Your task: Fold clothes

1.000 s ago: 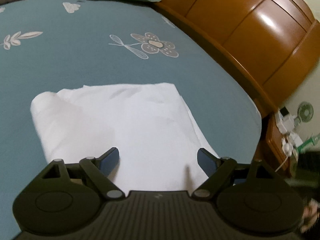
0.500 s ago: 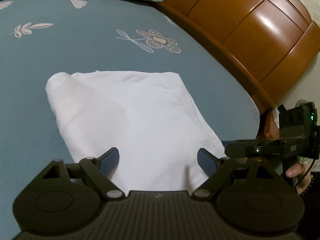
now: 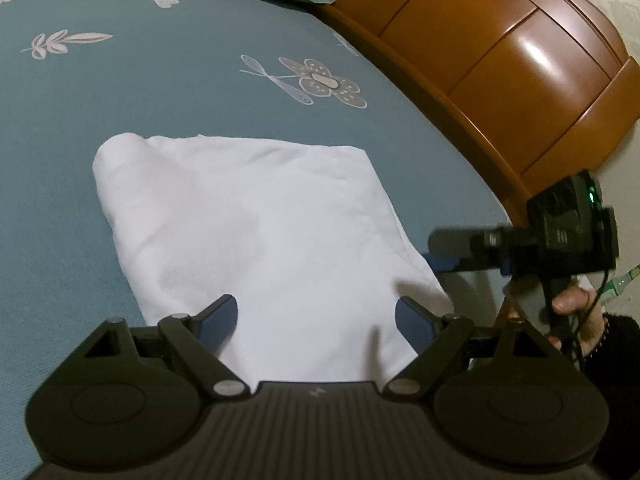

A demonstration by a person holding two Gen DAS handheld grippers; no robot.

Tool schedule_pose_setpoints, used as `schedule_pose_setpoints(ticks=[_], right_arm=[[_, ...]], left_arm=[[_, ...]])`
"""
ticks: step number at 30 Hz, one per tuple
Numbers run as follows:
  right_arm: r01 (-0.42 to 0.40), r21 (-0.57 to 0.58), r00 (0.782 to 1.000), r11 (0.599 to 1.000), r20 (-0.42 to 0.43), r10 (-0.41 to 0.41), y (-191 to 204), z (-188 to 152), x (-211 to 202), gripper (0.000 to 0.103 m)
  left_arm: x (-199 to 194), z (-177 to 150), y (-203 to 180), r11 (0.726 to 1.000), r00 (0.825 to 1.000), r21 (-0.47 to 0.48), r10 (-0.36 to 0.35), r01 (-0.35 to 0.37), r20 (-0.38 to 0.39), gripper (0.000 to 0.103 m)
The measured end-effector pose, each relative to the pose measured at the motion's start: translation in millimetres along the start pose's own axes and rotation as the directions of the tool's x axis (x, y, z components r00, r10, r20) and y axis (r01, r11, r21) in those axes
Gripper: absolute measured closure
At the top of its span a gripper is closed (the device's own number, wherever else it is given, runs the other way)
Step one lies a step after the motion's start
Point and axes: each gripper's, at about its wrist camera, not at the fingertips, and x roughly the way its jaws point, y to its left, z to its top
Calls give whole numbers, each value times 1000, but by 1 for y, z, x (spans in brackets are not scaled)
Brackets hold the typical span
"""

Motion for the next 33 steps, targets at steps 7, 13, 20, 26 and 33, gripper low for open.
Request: schedule_pose_setpoints(ticks=[7, 13, 20, 26, 33], right_arm=[[-138, 49, 988, 989, -60, 140, -22, 14, 19, 0], [-177, 2, 979, 984, -98, 176, -25, 16, 19, 0], [-148, 16, 984, 989, -102, 148, -31, 20, 13, 19], [17, -171, 998, 985, -63, -28, 5, 22, 26, 18], [-144, -108, 989, 984, -30, 142, -31, 18, 20, 22]], left_arm=[[1, 0, 8, 999, 1000, -26, -25, 25, 5, 17], [1, -1, 11, 998, 999, -44, -40, 41, 11, 17], [0, -2, 15, 997, 998, -62, -54, 55, 16, 17], [-1, -3, 16, 996, 998, -65, -57, 58, 19, 16], [-2, -6, 21, 993, 996, -82, -81, 83, 30, 16]])
